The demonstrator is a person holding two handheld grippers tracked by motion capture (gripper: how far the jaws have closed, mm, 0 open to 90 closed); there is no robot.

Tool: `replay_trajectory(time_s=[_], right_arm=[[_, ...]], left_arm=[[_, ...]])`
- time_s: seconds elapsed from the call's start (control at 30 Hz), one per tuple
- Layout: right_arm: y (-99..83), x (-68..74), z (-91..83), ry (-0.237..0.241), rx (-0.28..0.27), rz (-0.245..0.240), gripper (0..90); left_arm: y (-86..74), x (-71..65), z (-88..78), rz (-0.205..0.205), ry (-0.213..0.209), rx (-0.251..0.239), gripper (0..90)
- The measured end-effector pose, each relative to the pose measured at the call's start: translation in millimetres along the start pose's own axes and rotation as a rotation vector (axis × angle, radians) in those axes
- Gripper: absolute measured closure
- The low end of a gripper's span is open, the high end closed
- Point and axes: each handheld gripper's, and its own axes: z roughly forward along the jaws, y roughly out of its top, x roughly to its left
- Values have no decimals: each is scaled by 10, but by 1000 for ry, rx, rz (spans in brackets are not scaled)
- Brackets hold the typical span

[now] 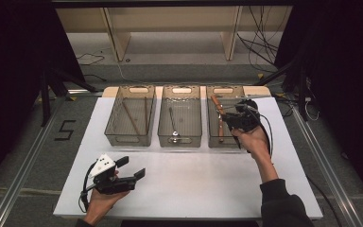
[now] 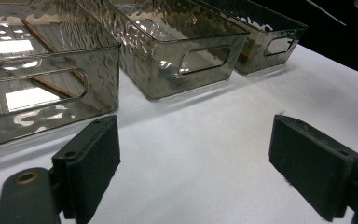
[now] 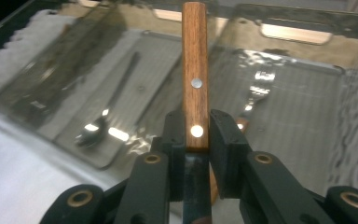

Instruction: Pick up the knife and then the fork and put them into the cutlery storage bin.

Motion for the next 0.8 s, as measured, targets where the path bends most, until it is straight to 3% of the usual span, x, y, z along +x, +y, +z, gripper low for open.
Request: replay_trajectory(time_s=[0.53,0.8], right_arm=[[271,-170,298,-65,33,76,775],[275,-221,435,-80,48,93,774]], left_arm=[[1,-1,-4,0,-11,-7,159],[1,-1,-6,0,-12,-8,159]])
